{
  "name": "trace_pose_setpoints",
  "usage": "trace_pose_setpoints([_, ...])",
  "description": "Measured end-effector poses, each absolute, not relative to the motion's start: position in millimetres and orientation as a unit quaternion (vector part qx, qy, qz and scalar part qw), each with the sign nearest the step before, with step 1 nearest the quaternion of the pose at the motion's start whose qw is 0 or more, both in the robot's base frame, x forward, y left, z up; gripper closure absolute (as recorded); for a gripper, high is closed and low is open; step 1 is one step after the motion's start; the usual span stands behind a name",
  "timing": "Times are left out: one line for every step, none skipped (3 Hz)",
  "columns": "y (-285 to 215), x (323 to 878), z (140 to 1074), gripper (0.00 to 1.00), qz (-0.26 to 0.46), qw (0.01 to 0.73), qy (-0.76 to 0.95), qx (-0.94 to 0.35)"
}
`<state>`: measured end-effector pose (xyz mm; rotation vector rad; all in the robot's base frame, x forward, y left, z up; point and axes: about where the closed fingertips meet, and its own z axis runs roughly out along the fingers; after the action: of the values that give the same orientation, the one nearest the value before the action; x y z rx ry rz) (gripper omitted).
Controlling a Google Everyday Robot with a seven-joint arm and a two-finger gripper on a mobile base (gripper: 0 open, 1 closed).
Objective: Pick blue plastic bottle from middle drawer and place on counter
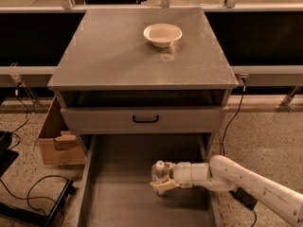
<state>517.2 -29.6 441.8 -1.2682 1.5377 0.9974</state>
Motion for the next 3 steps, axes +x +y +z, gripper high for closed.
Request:
trace_pose_setpoints([-44, 507, 494, 1.00, 0.410, 0.447, 0.615, -0.504])
trace_pose_setpoints([-76, 489, 613, 1.00, 0.434, 0.461, 0.606, -0.481])
trace_pose_setpoints([-102, 493, 738, 1.00, 0.435, 0.493, 0.592, -0.466])
